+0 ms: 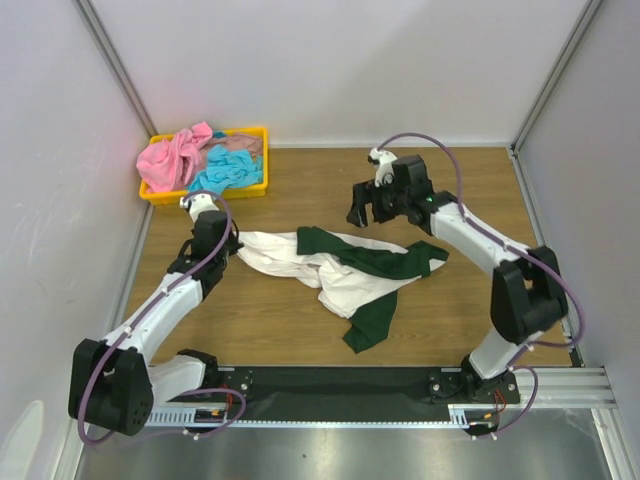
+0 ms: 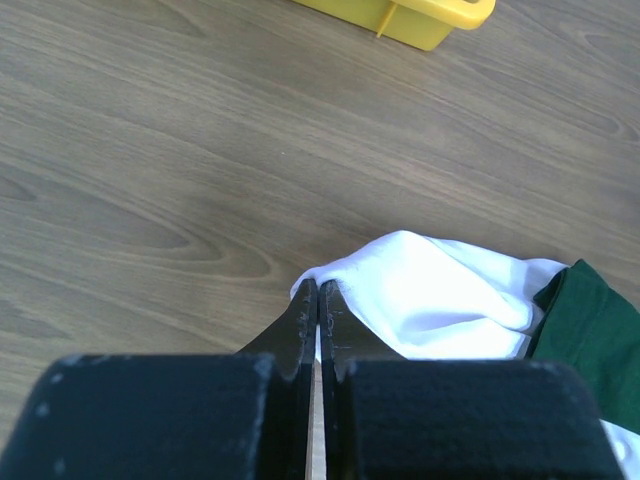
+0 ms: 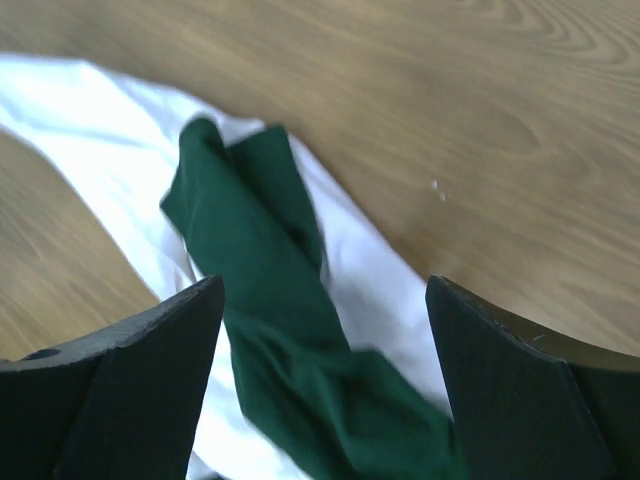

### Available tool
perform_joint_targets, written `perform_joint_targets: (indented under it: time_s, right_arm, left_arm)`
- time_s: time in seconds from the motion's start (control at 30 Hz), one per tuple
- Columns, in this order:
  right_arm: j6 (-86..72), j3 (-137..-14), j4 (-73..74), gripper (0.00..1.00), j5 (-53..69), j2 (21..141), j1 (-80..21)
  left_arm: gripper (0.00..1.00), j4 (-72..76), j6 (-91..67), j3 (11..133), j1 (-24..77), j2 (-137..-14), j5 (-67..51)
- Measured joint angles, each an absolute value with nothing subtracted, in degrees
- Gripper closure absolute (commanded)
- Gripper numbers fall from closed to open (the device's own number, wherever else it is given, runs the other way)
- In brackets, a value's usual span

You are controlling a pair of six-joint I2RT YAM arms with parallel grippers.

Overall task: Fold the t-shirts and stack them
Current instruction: Flatten the tshirt out

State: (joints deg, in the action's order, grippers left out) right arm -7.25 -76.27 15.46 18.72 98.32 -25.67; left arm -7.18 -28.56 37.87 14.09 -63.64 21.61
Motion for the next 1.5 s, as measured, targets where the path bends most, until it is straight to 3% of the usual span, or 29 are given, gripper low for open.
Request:
perform_joint_targets:
  time_s: [0.2,0.43,0.67,1.07,1.37,1.5]
  right_arm:
    - [0.4,-62.0,11.4,0.19,21.6,87.5,-25.2]
    - [3.4,-53.7,5.7,0.27,23.4,86.3,-25.1]
    - [5.3,-52.7,1.5,0.42,23.6,86.9,-26.3]
    - [6.7,-53.7,0.3,0.49,23.4,92.3,-27.0]
    - [7.3,-55.4,0.1,0.71,22.0,95.2,-28.1]
    - [7.1,-55.7,-1.3,0.91,19.2,96.8,-28.7]
  left_arm:
    - [1.00,-6.6,-28.5,37.9,14.1,-64.5,20.6]
    - [1.00,-6.5,-28.5,37.9,14.1,-64.5,20.6]
    - [1.00,-6.6,-28.5,37.9,14.1,-64.7,20.6]
    - [1.00,-6.9,-28.4,37.9,14.1,-64.9,20.7]
    - [1.00,-7.0,-28.4,37.9,14.1,-65.6,20.8]
    - [1.00,-7.0,-28.4,38.0,14.1,-65.6,20.8]
